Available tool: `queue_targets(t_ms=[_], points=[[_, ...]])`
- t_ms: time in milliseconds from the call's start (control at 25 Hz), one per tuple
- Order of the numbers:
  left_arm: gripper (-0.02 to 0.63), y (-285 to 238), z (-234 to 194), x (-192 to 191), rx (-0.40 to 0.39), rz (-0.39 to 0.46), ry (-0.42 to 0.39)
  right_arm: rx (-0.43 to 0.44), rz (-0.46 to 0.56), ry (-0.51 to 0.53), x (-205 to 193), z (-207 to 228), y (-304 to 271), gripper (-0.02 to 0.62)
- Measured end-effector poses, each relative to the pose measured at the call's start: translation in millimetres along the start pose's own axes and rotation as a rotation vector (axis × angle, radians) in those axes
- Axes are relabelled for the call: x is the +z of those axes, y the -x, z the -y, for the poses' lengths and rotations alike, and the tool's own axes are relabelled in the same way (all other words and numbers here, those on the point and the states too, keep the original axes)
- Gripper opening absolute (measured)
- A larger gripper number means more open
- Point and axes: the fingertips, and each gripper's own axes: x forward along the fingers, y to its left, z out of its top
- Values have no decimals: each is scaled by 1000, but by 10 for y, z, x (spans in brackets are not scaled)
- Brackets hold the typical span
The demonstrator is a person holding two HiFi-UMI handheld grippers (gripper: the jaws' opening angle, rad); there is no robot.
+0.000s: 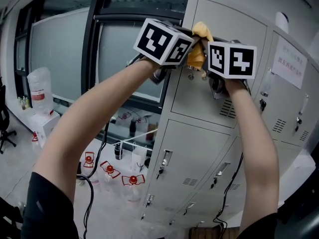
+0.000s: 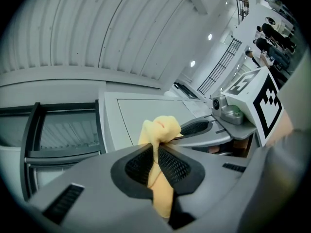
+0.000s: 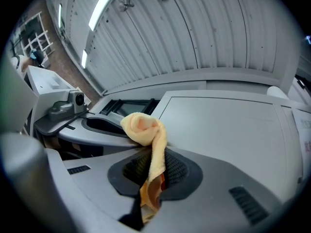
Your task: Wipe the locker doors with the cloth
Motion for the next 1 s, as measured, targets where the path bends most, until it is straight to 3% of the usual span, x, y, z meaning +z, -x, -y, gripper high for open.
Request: queue_targets(t_ms=[200,440,1000], points=[[43,-62,33,16,0,7,40,-11,-1,-1,-24,66,22,61],[43,-220,212,68,-17,-1,30,-26,-9,-11,-100,266,138,61],[43,-886,964,272,-98,23,42,-101,-50,0,-363,1115,670,61]])
